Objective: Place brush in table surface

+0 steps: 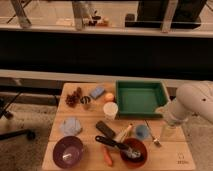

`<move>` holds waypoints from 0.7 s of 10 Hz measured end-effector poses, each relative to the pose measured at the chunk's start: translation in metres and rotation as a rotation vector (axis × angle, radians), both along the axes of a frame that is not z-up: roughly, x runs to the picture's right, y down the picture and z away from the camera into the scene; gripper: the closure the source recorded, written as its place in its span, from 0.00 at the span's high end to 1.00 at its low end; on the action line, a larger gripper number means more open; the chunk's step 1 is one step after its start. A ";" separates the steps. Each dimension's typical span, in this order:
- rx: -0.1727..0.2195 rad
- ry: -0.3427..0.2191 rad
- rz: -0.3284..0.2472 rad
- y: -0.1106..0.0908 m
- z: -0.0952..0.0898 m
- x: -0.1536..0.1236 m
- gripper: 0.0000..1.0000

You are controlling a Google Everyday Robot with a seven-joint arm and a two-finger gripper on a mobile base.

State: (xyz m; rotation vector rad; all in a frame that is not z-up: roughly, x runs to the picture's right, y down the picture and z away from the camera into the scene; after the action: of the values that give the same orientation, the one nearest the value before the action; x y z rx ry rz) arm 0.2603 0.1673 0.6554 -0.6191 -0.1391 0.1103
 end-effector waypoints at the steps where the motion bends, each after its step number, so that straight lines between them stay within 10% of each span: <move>1: -0.002 -0.014 0.007 0.005 -0.003 -0.006 0.80; 7: -0.020 -0.065 0.025 0.032 -0.019 -0.040 0.80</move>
State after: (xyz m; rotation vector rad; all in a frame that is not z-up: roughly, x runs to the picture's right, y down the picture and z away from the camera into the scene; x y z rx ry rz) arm 0.2206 0.1993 0.6368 -0.6412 -0.2093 0.1162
